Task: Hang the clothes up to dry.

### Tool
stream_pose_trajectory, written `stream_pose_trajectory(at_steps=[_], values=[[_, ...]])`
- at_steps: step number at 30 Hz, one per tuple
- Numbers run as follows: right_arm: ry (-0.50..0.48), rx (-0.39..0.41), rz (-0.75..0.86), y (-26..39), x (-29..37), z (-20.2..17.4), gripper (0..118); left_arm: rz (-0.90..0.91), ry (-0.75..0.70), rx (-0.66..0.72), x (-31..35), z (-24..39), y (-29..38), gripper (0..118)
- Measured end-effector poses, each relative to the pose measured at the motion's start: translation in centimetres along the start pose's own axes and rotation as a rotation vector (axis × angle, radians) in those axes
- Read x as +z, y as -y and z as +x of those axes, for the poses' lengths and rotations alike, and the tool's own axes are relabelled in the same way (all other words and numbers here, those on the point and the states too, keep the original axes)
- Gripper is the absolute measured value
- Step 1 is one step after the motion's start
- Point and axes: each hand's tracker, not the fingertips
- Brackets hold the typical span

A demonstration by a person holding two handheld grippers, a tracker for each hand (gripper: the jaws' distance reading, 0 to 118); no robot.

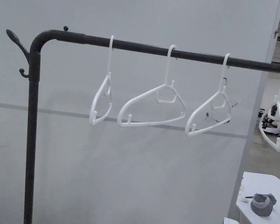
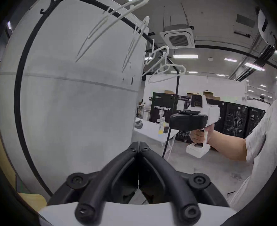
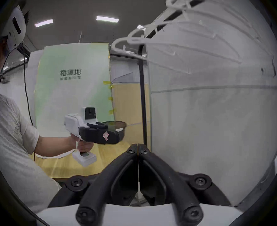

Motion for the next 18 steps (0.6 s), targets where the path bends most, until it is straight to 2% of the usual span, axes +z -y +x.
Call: stream_pose_trajectory(at_steps=[4, 7, 9, 11, 13, 15, 17, 18], values=[[0.058, 0.052, -0.002, -5.1, -0.4, -2.1, 0, 0.098, -0.034, 0.004, -0.3, -0.3, -1.6, 2], [0.063, 0.101, 0.036, -10.4, 0.1, -4.2, 0, 0.157, -0.03, 0.006, -0.3, 0.1, -3.7, 2], [0.086, 0.095, 0.083, -14.9, 0.7, -5.4, 0, 0.203, -0.024, 0.007, -0.4, 0.4, -5.0, 2], [0.103, 0.048, 0.135, -19.1, 1.0, -5.8, 0, 0.225, -0.021, 0.007, -0.7, 0.9, -6.0, 2], [0.168, 0.057, 0.166, -23.1, 1.2, -6.1, 0, 0.252, -0.007, -0.007, -0.9, 1.4, -6.8, 2], [0.274, 0.09, 0.15, -26.9, 0.6, -6.1, 0, 0.274, -0.009, -0.022, -1.1, 1.6, -7.4, 2], [0.353, 0.08, 0.135, -29.6, -0.3, -5.7, 0, 0.299, -0.016, -0.032, -1.3, 1.8, -8.2, 2], [0.375, 0.049, 0.115, -30.8, -0.9, -5.1, 0, 0.312, -0.023, -0.036, -1.3, 1.9, -8.7, 2]])
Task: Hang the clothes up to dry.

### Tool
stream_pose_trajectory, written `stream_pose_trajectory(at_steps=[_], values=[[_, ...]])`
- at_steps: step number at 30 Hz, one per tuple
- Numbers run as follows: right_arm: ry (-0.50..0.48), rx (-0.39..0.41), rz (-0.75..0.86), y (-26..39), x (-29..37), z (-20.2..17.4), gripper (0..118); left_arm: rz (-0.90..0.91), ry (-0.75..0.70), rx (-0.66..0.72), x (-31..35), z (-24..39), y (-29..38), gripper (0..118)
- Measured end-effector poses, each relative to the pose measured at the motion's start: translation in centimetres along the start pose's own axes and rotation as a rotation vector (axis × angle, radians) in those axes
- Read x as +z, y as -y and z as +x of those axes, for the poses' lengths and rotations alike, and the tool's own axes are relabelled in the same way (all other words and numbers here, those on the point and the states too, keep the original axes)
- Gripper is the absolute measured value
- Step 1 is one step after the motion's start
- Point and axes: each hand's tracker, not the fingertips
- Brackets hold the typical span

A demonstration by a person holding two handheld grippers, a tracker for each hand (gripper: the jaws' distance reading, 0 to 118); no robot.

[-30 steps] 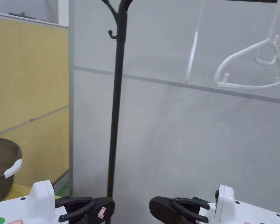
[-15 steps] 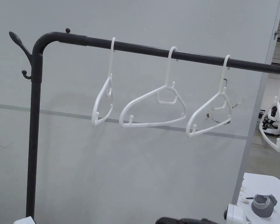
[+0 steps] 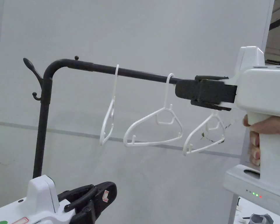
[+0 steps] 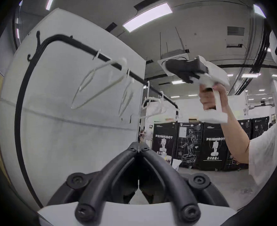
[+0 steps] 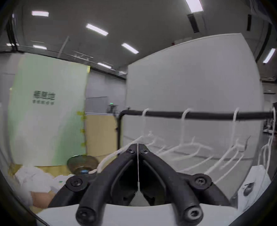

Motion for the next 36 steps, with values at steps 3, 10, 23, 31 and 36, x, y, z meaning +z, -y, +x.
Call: stream_pose_trajectory(at_steps=[3, 10, 23, 31, 36], values=[[0.117, -0.016, -0.095, -1.5, -3.0, 0.6, 6, 0.032, -0.024, -0.001, -0.7, 0.3, -1.1, 2], [0.23, -0.173, -0.337, -0.9, -10.8, 1.8, 118, 0.04, -0.079, -0.017, -1.6, 0.4, -1.5, 2], [0.51, -0.24, -0.461, 1.8, -16.5, 3.7, 118, 0.012, -0.123, -0.079, -2.4, 0.7, -1.1, 2], [0.562, -0.2, -0.469, 2.4, -15.6, 5.2, 43, 0.004, -0.131, -0.063, -2.8, 0.4, -0.8, 2], [0.523, -0.134, -0.475, 2.7, -15.3, 5.6, 11, -0.006, -0.119, -0.062, -2.7, 0.7, -0.6, 2]])
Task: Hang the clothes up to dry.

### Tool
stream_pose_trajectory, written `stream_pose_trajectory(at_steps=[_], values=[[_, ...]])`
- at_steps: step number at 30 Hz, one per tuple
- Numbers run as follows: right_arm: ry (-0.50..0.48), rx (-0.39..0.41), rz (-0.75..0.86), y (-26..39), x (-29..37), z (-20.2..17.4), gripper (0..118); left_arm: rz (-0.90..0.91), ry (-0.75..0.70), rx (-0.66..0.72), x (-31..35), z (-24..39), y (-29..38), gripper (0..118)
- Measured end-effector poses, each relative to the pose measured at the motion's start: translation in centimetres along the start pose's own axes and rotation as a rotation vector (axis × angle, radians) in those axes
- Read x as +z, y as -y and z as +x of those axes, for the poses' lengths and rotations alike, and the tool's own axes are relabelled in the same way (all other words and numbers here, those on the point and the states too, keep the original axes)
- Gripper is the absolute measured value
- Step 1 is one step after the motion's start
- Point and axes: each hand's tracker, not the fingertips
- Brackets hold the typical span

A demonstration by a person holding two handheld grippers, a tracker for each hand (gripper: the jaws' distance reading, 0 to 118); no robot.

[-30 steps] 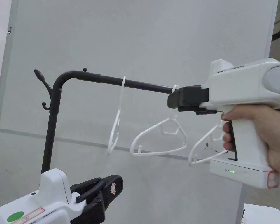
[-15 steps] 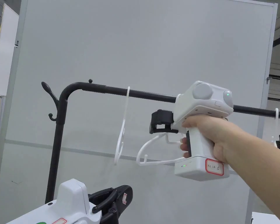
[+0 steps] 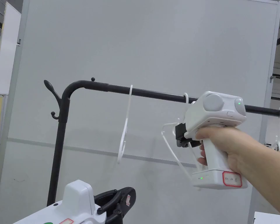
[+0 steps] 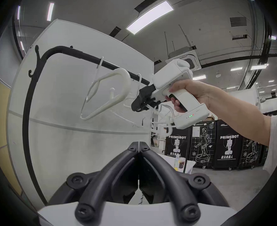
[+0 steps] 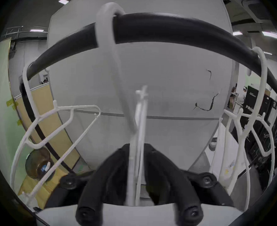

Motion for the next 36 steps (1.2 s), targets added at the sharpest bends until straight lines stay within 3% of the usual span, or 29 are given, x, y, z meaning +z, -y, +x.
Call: stream_pose_trajectory(at_steps=[3, 9, 23, 36], values=[[-0.042, 0.099, 0.016, 0.3, 0.0, -0.4, 7, -0.008, -0.004, -0.015, 0.2, 0.0, 0.1, 2], [-0.02, 0.138, 0.042, 0.4, 0.7, -0.6, 6, -0.012, -0.008, -0.01, 0.5, -0.1, 0.1, 2], [-0.083, 0.151, 0.143, 0.9, 5.6, -0.7, 6, -0.021, 0.003, -0.023, 0.8, 0.3, -0.1, 2], [-0.222, 0.184, 0.225, 10.2, 8.2, 1.6, 6, -0.053, 0.002, -0.009, 1.8, -0.1, 1.4, 2]])
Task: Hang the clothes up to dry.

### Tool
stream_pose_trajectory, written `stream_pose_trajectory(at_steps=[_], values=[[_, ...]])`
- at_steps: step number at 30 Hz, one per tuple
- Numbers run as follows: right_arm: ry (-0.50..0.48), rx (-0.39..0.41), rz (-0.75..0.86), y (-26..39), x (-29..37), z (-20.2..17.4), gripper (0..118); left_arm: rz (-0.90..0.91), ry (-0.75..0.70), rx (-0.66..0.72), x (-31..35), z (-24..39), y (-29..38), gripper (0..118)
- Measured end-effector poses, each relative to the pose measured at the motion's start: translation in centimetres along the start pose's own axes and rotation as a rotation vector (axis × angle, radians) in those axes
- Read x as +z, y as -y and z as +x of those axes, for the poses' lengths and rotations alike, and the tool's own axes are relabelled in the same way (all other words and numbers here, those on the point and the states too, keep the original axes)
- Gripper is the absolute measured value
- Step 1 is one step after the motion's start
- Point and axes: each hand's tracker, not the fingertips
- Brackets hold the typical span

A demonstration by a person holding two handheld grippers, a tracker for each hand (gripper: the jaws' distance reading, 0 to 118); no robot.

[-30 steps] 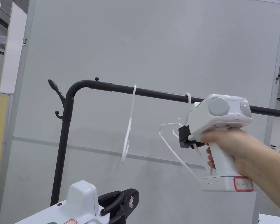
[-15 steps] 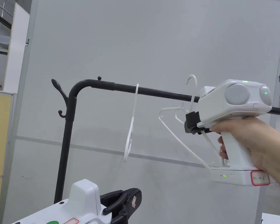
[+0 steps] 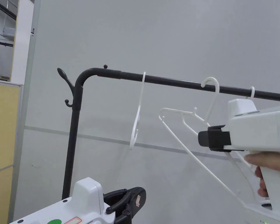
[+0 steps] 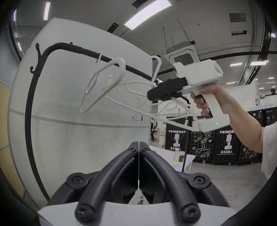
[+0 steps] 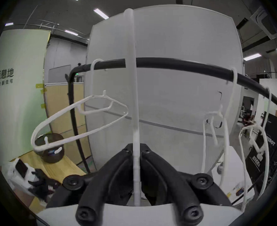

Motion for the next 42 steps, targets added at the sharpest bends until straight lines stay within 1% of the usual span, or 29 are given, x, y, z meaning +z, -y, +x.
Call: stream_pose_trajectory(at_steps=[1, 2, 3, 8, 9, 10, 12, 16, 17, 18, 19, 20, 21, 23, 24, 25, 26, 27, 28, 29, 30, 31, 32, 33, 35, 37, 38, 40, 42], values=[[-0.01, -0.011, 0.004, 0.9, 0.2, 0.0, 6, -0.005, 0.004, 0.004, 0.0, 0.0, 0.1, 2], [-0.043, -0.031, -0.003, 2.2, 0.1, 0.0, 6, -0.013, 0.004, 0.005, 0.0, 0.1, 0.3, 2], [-0.076, -0.011, -0.017, 3.7, 0.0, -0.3, 6, -0.02, 0.0, 0.0, 0.1, 0.1, 0.7, 2], [-0.132, -0.024, -0.071, 11.1, -1.9, -1.2, 5, -0.087, -0.007, 0.006, 0.4, -0.4, 2.9, 2], [-0.156, -0.007, -0.095, 12.6, -2.4, -1.5, 6, -0.106, -0.01, 0.009, 0.5, -0.6, 3.4, 2], [-0.156, -0.013, -0.098, 13.8, -2.8, -1.6, 5, -0.122, -0.012, 0.014, 0.6, -0.6, 3.9, 2], [-0.182, -0.054, -0.114, 16.5, -3.6, -1.6, 5, -0.162, -0.014, 0.025, 0.7, -0.8, 4.9, 2], [-0.208, -0.107, -0.13, 20.0, -4.6, -1.3, 5, -0.214, 0.002, 0.022, 0.7, -1.2, 6.3, 2], [-0.234, -0.124, -0.115, 20.7, -4.9, -1.0, 5, -0.224, 0.02, 0.031, 0.6, -1.3, 6.5, 2], [-0.267, -0.117, -0.098, 21.3, -4.9, -0.8, 5, -0.239, 0.037, 0.038, 0.6, -1.5, 6.5, 2], [-0.258, -0.118, -0.107, 21.6, -5.1, -0.5, 5, -0.252, 0.06, 0.034, 0.5, -1.7, 6.6, 2], [-0.312, -0.1, -0.097, 21.8, -5.3, -0.4, 5, -0.26, 0.078, 0.028, 0.5, -1.9, 6.7, 2], [-0.357, -0.076, -0.042, 22.2, -5.2, -0.2, 5, -0.27, 0.125, 0.031, 0.7, -2.2, 6.6, 2], [-0.505, 0.001, -0.028, 22.6, -4.7, -0.3, 5, -0.291, 0.226, 0.063, 1.2, -2.5, 6.3, 2], [-0.534, -0.007, -0.062, 22.5, -4.6, -0.5, 5, -0.314, 0.28, 0.078, 1.6, -2.5, 6.0, 2], [-0.579, 0.024, -0.069, 22.6, -4.4, -1.0, 5, -0.312, 0.301, 0.075, 2.0, -2.5, 5.9, 2], [-0.596, 0.088, -0.046, 22.8, -3.9, -1.6, 5, -0.325, 0.324, 0.07, 2.4, -2.6, 5.7, 2], [-0.645, 0.157, -0.014, 23.0, -3.5, -2.0, 5, -0.33, 0.323, 0.06, 2.9, -2.7, 5.5, 2], [-0.629, 0.137, -0.025, 23.0, -3.5, -2.3, 5, -0.34, 0.33, 0.047, 3.4, -2.8, 5.4, 2], [-0.664, 0.082, -0.067, 22.8, -3.7, -2.5, 5, -0.349, 0.332, 0.04, 4.1, -3.0, 5.3, 2], [-0.702, 0.096, -0.046, 22.9, -3.5, -3.1, 5, -0.362, 0.343, 0.039, 4.9, -3.1, 5.2, 2], [-0.685, 0.121, 0.003, 23.0, -3.4, -3.5, 5, -0.367, 0.334, 0.03, 5.7, -3.1, 5.2, 2], [-0.759, 0.115, -0.04, 22.6, -3.8, -3.7, 5, -0.37, 0.329, 0.027, 6.4, -3.2, 5.2, 2], [-0.759, 0.089, -0.045, 22.4, -4.2, -4.2, 5, -0.38, 0.318, 0.028, 7.3, -3.1, 5.2, 2], [-0.782, 0.123, -0.008, 22.2, -4.9, -5.3, 5, -0.394, 0.264, 0.015, 9.1, -3.1, 5.5, 2], [-0.859, 0.117, -0.009, 21.7, -6.3, -6.9, 5, -0.4, 0.174, 0.018, 11.6, -3.1, 5.9, 2], [-0.891, 0.132, 0.003, 21.6, -6.9, -7.9, 5, -0.395, 0.125, 0.033, 12.7, -3.1, 6.2, 2], [-0.961, 0.171, 0.029, 20.9, -8.6, -10.8, 5, -0.38, -0.003, 0.065, 16.0, -2.9, 6.7, 2], [-1.056, 0.169, 0.043, 20.3, -10.8, -14.0, 5, -0.381, -0.123, 0.087, 19.7, -2.5, 7.1, 2]])
